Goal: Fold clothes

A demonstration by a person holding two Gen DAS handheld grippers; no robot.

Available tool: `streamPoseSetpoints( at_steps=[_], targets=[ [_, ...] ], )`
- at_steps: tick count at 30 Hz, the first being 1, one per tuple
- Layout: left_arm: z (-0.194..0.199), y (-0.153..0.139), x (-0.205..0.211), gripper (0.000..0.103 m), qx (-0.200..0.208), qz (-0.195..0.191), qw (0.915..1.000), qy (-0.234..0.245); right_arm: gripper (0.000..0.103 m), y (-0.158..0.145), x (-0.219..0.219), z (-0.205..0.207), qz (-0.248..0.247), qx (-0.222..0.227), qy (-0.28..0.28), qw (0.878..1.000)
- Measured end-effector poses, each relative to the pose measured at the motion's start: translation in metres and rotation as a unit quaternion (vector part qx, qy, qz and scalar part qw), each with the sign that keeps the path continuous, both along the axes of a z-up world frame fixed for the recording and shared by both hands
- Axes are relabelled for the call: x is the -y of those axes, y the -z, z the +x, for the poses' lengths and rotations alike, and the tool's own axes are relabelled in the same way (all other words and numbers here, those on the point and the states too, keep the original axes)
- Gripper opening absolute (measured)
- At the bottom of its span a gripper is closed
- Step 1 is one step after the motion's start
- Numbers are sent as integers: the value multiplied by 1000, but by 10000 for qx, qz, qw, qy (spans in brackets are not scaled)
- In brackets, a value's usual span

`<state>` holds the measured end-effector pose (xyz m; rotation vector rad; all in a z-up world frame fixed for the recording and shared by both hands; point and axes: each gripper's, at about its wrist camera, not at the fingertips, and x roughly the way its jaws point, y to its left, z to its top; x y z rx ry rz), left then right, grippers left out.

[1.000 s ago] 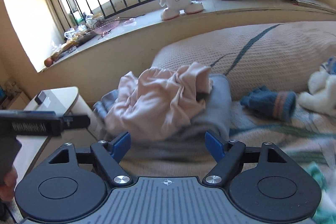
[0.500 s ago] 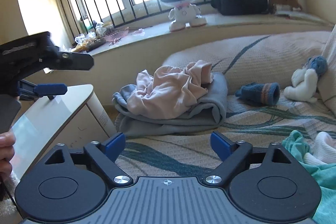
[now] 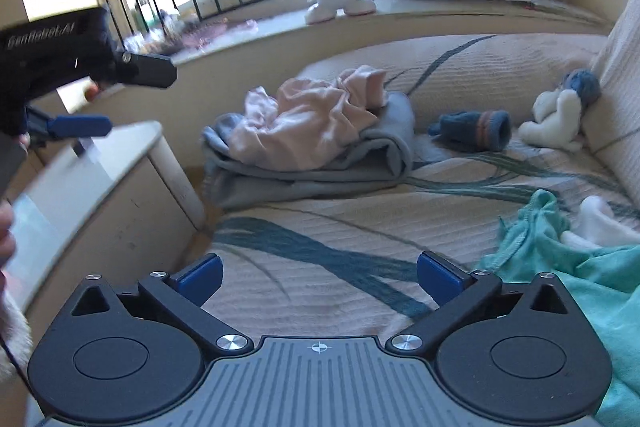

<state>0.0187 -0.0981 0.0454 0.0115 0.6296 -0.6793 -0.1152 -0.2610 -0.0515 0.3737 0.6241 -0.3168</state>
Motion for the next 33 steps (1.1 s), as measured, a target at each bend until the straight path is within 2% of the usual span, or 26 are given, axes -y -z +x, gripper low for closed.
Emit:
streamPoseSetpoints(
  at_steps=[4, 8, 10, 13, 16, 19, 21, 23, 26, 29, 31, 33],
  targets=[
    [-6, -11, -4, 103, 293, -77, 9995, 106, 103, -26, -4, -13, -395, 591, 74, 9974],
    [-18, -17, 1, 103, 774, 150, 9967, 195, 103, -37, 3, -32, 262, 1338, -152, 9905],
    [-26, -16, 5, 103, 1006, 330, 9943, 117, 103, -29, 9, -30, 561, 1215, -194, 9908],
    [-36, -12, 4, 103, 1171, 331, 9925, -70, 103, -16, 16, -25, 827, 922, -182, 9921],
    [-38, -10, 0, 103, 1116, 222, 9934, -106, 103, -14, 14, -26, 674, 801, -66, 9945],
    [-34, -8, -3, 103, 889, 90, 9960, -33, 103, -23, 12, -32, 498, 1018, -59, 9935],
    [-31, -1, -1, 103, 749, 116, 9971, 34, 103, -28, 12, -34, 445, 1080, -55, 9931],
    [-31, 9, 3, 103, 525, 182, 9983, 159, 103, -24, 13, -31, 395, 951, -46, 9947],
    [-37, 25, 10, 103, 271, 333, 9983, 398, 103, -18, 14, -32, 426, 834, -300, 9952],
    [-47, 26, 15, 103, 475, 565, 9963, 435, 103, -21, 14, -39, 535, 1019, -483, 9922],
    [-52, 20, 17, 103, 611, 570, 9951, 530, 103, -29, 16, -47, 454, 1178, -343, 9914],
    [-54, 15, 18, 103, 568, 419, 9955, 631, 103, -36, 16, -55, 270, 1267, -122, 9915]
  ],
)
